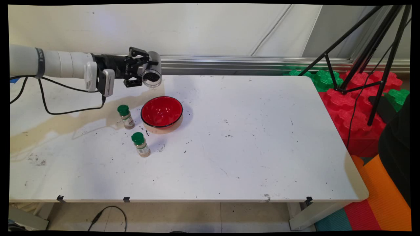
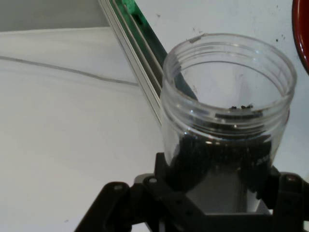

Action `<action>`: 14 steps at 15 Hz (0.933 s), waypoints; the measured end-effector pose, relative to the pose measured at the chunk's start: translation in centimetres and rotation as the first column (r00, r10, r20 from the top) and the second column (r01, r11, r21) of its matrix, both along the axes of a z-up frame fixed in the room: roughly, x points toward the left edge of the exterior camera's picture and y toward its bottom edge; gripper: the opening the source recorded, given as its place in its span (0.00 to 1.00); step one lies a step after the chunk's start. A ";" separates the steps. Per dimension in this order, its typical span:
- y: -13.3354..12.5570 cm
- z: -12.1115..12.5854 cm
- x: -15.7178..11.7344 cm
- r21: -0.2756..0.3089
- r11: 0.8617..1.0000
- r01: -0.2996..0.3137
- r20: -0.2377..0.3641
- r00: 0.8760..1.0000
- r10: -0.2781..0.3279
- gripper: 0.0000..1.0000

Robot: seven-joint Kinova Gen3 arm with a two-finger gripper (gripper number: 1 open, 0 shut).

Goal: Pour the black seasoning powder in the red bowl

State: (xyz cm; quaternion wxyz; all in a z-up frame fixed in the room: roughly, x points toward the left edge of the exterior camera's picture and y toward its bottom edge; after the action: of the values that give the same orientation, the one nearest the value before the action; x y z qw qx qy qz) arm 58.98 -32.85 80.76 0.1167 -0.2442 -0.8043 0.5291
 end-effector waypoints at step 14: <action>0.6 0.5 -0.4 -0.115 0.990 0.081 0.162 0.985 -0.062 0.00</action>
State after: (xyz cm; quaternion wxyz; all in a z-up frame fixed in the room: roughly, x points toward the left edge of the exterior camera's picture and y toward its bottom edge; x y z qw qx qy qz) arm 58.53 -32.27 81.27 0.0565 -0.3207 -0.7680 0.5515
